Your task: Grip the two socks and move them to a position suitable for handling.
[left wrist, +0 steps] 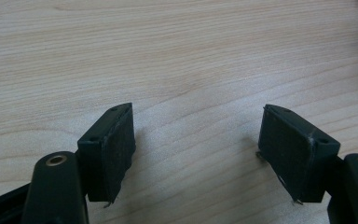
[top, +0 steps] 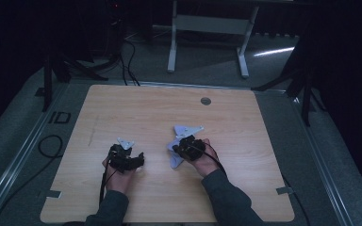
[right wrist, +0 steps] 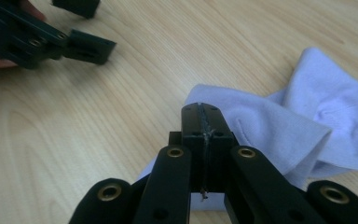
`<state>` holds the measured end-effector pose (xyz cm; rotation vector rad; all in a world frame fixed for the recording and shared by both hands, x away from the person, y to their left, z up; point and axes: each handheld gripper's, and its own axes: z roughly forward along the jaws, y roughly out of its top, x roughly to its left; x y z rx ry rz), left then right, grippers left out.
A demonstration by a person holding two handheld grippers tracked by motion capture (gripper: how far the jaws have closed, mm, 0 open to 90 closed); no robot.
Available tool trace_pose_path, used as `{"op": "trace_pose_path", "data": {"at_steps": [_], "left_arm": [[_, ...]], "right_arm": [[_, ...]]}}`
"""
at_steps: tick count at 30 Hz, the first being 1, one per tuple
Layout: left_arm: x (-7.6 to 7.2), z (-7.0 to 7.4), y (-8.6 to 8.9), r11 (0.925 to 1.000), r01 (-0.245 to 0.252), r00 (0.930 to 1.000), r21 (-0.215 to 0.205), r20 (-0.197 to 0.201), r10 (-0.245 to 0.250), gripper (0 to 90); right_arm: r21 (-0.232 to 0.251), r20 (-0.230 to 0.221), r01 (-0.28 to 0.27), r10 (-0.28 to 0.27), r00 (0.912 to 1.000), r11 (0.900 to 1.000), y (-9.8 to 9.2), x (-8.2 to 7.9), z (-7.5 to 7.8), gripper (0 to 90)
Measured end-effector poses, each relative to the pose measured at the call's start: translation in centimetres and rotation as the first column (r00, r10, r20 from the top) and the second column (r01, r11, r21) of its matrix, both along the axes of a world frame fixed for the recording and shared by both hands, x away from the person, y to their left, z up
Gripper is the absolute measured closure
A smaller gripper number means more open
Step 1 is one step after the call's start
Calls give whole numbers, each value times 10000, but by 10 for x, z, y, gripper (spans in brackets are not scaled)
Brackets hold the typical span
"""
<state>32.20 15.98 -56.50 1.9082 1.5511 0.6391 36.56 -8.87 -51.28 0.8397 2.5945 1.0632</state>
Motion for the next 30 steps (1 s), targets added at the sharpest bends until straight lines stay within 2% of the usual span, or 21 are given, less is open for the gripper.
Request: {"op": "trace_pose_path", "data": {"at_steps": [11,15,26,30], "left_arm": [[0,0,0,10000,-3,10000,-5,13,3,268],[0,0,0,10000,-12,10000,-22,21,12,268],[0,0,0,10000,19,10000,-3,15,-19,266],[0,0,0,10000,3,10000,-20,35,-3,266]], "right_arm": [[305,391,-84,72,9992,9995,-15,-10,21,895],[409,595,-85,61,9982,9991,-27,-16,34,895],[494,606,-201,171,9980,9986,-59,-23,42,895],[312,353,-465,454,9983,9984,-69,-26,40,893]]}}
